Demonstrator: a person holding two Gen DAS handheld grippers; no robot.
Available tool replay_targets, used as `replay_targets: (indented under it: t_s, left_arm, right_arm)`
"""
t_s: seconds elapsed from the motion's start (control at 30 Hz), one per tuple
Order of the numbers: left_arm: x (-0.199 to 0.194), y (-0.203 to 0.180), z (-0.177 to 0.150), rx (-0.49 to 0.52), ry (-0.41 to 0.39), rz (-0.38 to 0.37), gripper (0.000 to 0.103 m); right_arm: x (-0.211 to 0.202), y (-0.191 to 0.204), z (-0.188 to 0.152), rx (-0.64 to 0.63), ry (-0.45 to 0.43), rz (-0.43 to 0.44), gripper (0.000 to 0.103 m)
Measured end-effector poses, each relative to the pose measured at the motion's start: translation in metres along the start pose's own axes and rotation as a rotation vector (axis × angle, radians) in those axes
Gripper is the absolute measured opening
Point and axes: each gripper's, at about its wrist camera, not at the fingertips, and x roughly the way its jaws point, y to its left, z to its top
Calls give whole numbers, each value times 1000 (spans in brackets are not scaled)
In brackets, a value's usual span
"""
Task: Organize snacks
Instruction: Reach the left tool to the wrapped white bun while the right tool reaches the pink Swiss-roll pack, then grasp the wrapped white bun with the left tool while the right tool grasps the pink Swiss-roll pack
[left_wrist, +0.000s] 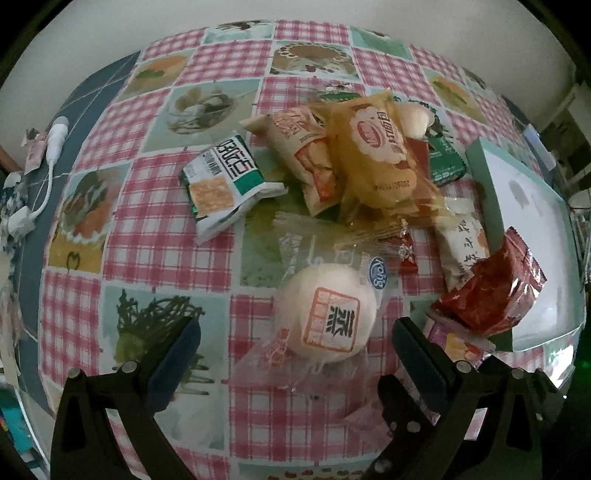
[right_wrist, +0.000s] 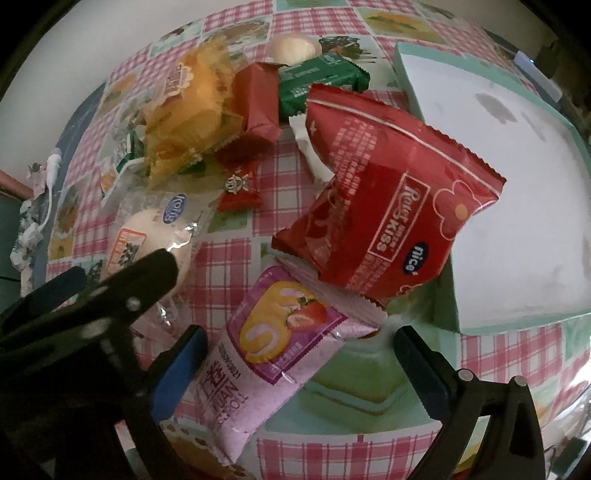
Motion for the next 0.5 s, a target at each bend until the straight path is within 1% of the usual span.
replay_targets:
  t_s: [0.03,0.1,0.13,0.17,0.2,0.23,0.27,0.3,0.43,0.5]
  left_arm:
    - [1,-1,1,2,-1,1,102]
    - [2,-2,2,12,-4,4,94]
    - [4,-5,3,16,-4,3,84]
    - [5,-6,4,18,-1,-8,77]
    - [6,-7,4,19,3,-35,73]
    - [7,-11,5,21,4,-47,65]
    - [8,-12,4,24,6,-58,60]
    - [8,-14,4,26,3,-54,60]
    - [7,-18,3,23,-5,-54,58]
    - [5,-17,-1,16,-7,-59,57]
  right_arm:
    - [2,2,2,-4,0,-4,102]
    - [4,5,2,-13,-3,-7,102]
    - [4,7,2,-17,-6,-4,101]
    - [4,9,1,-24,-12,-1,97]
    - [3,10,-1,-35,-22,0,91]
    - [4,13,-1,-48,-30,4,87]
    - [4,14,-1,-58,-36,11,80]
    - [4,16,-1,-70,-39,18,77]
    - [2,19,-7,-81,-44,26,73]
    - [3,19,-6,-80,-49,34,70]
